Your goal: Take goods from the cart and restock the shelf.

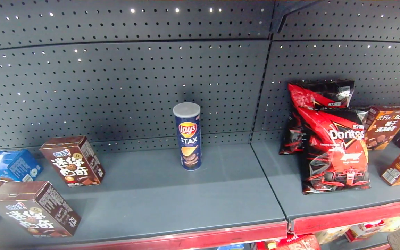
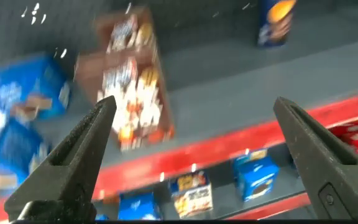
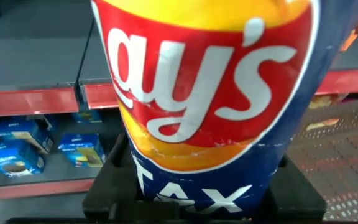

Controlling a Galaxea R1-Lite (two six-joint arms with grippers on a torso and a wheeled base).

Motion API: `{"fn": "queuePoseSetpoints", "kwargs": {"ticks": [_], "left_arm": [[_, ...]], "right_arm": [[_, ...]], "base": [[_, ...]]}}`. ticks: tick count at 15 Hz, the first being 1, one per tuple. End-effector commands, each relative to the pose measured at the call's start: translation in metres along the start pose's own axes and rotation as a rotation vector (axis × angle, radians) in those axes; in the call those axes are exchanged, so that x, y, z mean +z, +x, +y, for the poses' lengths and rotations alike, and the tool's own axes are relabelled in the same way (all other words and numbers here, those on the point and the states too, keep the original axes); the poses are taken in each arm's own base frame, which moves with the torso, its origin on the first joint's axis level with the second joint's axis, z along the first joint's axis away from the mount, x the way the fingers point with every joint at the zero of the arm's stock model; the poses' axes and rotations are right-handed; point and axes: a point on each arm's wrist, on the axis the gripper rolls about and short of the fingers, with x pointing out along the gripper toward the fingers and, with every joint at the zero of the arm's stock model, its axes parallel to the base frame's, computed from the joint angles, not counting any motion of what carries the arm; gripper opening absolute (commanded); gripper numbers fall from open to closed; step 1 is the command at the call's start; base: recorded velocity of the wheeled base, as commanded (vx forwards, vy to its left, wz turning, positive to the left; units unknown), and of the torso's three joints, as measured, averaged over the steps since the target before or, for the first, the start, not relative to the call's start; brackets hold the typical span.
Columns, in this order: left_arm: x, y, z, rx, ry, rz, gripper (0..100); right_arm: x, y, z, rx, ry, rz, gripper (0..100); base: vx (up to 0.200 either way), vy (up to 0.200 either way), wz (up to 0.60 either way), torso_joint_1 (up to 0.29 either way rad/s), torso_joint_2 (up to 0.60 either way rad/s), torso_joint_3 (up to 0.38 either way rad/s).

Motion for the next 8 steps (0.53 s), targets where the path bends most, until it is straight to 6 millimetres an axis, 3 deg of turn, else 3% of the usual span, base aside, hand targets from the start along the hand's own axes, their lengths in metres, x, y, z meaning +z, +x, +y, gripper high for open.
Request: {"fn": "queuePoseSetpoints", "kwargs": {"ticks": [1,2,4,8], "left_arm": [[0.081,0.076,0.016,-0.21,-0.015,0.123,100],[0.082,0.097,0.012,-0.294,-0.016,0.144,100],[0.088,0.115,-0.002,-0.431,-0.007,0.159,100],[0.091,0.166,-0.02,-0.472,0.006,0.238,100]], "right_arm": [[0.005,0.0,0.0,0.0,-0.005,-0.004,0],[0.011,0.002,-0.001,0.004,-0.007,-0.001,0],[0.016,0.004,-0.001,0.016,-0.008,0.002,0],[0.021,0.008,-0.002,0.019,-0.008,0.003,0]], "base": [[0.0,0.0,0.0,0.0,0.0,0.0],[0.0,0.0,0.0,0.0,0.0,0.0],[0.0,0.0,0.0,0.0,0.0,0.0],[0.0,0.0,0.0,0.0,0.0,0.0]]}}
